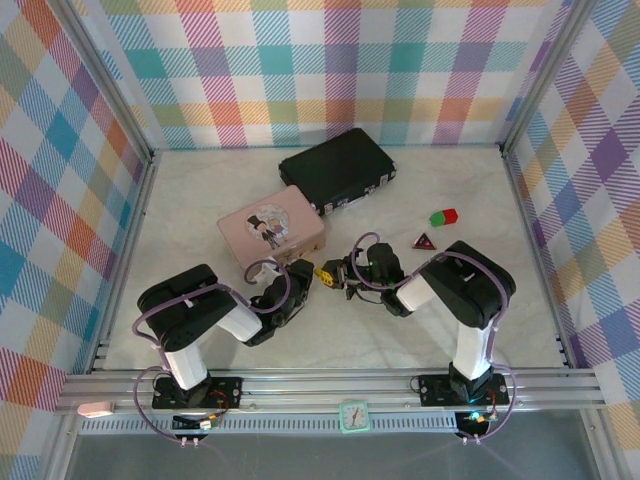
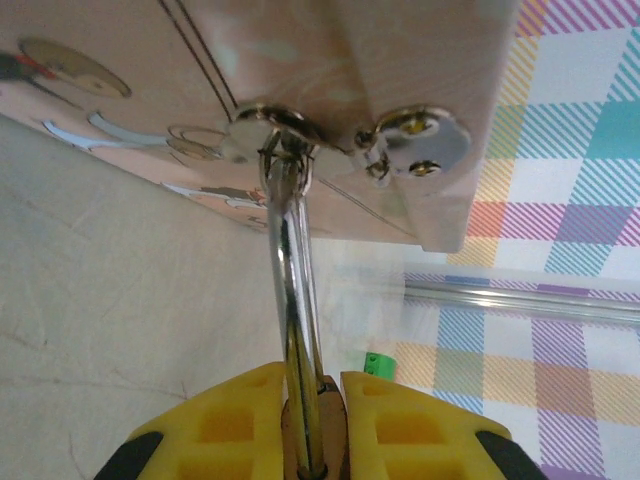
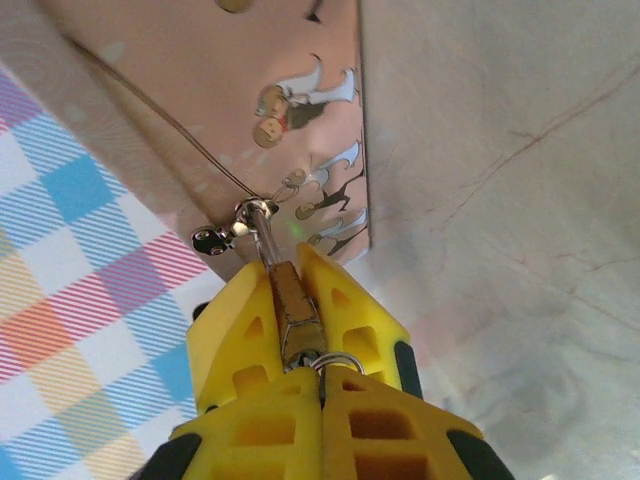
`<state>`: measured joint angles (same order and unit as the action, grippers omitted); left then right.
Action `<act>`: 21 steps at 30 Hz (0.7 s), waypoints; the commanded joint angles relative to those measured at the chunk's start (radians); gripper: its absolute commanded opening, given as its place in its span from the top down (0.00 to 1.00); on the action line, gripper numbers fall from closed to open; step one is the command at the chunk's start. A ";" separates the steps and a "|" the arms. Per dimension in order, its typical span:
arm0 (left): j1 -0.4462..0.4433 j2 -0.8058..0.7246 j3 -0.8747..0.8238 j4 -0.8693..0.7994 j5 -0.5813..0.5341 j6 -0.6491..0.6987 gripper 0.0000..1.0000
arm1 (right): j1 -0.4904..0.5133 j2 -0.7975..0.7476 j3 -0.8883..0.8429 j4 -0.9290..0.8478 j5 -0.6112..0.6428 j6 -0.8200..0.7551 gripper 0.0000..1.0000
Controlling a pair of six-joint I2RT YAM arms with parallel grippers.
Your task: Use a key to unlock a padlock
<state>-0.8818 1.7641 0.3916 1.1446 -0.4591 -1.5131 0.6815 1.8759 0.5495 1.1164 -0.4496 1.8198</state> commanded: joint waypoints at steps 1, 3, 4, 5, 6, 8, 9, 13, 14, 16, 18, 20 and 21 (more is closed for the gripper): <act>-0.020 0.024 -0.012 0.207 0.104 0.142 1.00 | 0.013 0.058 0.011 0.271 -0.041 0.283 1.00; -0.020 0.037 -0.019 0.208 0.127 0.228 1.00 | 0.008 0.072 0.015 0.292 -0.080 0.432 1.00; -0.020 0.046 -0.020 0.208 0.143 0.269 1.00 | 0.006 0.064 0.009 0.292 -0.087 0.487 1.00; -0.021 0.056 -0.020 0.212 0.155 0.297 1.00 | -0.001 0.048 0.002 0.290 -0.096 0.521 1.00; -0.020 0.068 -0.020 0.217 0.162 0.310 1.00 | -0.010 0.032 0.000 0.290 -0.102 0.544 1.00; -0.022 0.081 -0.014 0.219 0.177 0.352 1.00 | -0.028 -0.006 -0.006 0.290 -0.096 0.584 1.00; -0.022 0.084 -0.010 0.219 0.180 0.366 1.00 | -0.034 -0.018 -0.009 0.286 -0.092 0.591 1.00; -0.022 0.097 0.009 0.218 0.174 0.376 1.00 | -0.046 -0.007 -0.014 0.290 -0.105 0.585 1.00; -0.022 0.100 0.016 0.216 0.173 0.373 1.00 | -0.047 0.005 -0.009 0.289 -0.113 0.568 1.00; -0.022 0.105 0.024 0.213 0.164 0.368 1.00 | -0.054 0.024 0.003 0.285 -0.139 0.513 1.00; -0.022 0.111 0.024 0.208 0.143 0.349 1.00 | -0.062 0.039 0.008 0.263 -0.146 0.438 0.97; -0.023 0.118 0.013 0.205 0.109 0.315 1.00 | -0.072 0.035 0.016 0.192 -0.159 0.325 0.85; -0.022 0.119 0.005 0.203 0.095 0.301 1.00 | -0.075 0.026 0.017 0.155 -0.164 0.276 0.81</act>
<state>-0.8795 1.8561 0.3908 1.3407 -0.4232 -1.2072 0.6155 1.9167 0.5247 1.2369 -0.5743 2.0705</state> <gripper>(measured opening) 0.141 0.172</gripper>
